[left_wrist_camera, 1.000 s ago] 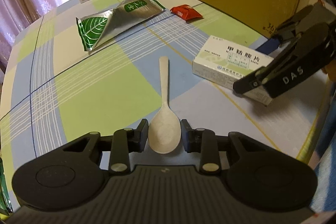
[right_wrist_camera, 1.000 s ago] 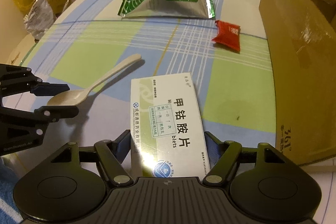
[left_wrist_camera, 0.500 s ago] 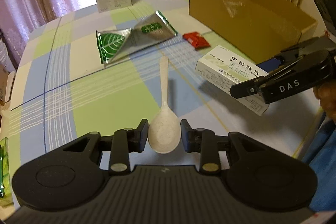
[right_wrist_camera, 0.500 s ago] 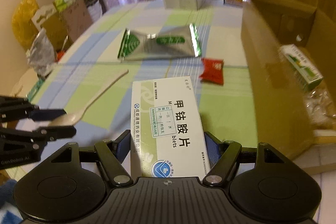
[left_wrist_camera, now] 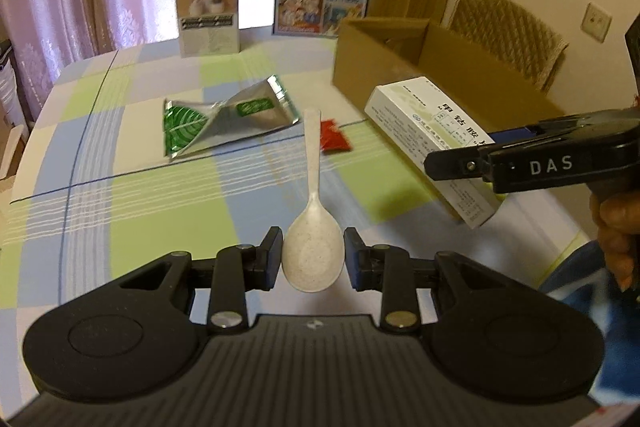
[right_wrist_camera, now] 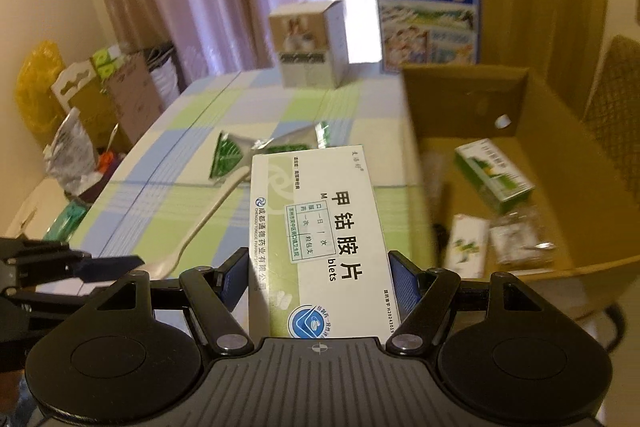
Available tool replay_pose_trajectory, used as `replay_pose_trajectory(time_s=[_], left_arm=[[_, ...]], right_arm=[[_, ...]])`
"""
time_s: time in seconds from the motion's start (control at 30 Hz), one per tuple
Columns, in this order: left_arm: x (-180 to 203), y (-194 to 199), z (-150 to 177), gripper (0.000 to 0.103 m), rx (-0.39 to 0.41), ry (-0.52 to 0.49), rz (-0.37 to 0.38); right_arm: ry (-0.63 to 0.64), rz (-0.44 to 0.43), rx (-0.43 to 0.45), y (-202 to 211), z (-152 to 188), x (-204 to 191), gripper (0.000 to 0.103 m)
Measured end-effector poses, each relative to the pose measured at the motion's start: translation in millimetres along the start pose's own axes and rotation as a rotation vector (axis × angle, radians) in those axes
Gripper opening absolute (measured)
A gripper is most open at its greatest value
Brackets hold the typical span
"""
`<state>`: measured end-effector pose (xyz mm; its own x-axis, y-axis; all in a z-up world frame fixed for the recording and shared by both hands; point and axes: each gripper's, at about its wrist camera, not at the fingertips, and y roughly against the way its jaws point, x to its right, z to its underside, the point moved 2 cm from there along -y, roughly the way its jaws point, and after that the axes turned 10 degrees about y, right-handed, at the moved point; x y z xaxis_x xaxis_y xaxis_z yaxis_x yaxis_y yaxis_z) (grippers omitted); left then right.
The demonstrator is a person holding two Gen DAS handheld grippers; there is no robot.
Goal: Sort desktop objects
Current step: 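Carry the tablet box and spoon over the cardboard box with both tools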
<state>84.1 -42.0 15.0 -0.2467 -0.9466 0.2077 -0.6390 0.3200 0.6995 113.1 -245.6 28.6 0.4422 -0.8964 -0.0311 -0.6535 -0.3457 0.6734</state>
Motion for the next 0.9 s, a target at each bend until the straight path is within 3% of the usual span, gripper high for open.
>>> replay_pose_trajectory(time_s=[0.33,0.9], left_arm=[[68.0,5.5,-16.2,0.027,0.037,-0.027,0.078],[153.1,-15.3,-43.8,0.027,0.051,-0.085,0.153]], right_arm=[[-0.055,0.102,0.053,46.1,-2.4,61.0,0.069],[-0.114,0.176,0.056,64.6,9.2,137.2,0.069]])
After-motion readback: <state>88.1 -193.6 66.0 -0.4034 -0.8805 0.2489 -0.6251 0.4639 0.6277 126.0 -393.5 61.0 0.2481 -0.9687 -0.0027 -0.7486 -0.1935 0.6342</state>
